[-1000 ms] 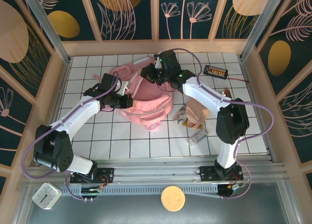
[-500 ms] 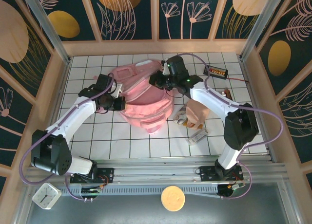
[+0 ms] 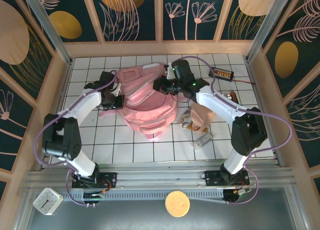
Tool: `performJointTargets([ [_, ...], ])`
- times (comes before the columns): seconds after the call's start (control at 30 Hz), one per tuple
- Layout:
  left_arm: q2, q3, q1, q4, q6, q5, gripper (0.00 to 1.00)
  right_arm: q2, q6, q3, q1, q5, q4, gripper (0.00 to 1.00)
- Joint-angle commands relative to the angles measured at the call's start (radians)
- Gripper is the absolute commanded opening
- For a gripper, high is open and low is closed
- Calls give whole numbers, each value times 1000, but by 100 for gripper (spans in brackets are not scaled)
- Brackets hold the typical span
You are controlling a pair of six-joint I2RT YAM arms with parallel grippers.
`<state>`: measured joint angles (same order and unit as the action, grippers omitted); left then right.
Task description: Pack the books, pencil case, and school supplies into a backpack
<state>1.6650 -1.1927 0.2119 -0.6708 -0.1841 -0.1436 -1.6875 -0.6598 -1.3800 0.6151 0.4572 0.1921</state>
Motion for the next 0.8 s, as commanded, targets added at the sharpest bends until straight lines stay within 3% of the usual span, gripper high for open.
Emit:
performJointTargets([
  [0.0,96,-11,-86,17,-31,286,0,52,46,-48,-29,11,-63,0],
  [0.23,55,-53,-132,87,26,297,0,28,43,-88,-30,18,-50,0],
  [0.4,-60,-96,-134,112,105,308,0,22,67,-138,-43,42,0,0],
  [0.77,-27,-101,-189,137,151,355,0,9,195,-283,-87,224,147,0],
])
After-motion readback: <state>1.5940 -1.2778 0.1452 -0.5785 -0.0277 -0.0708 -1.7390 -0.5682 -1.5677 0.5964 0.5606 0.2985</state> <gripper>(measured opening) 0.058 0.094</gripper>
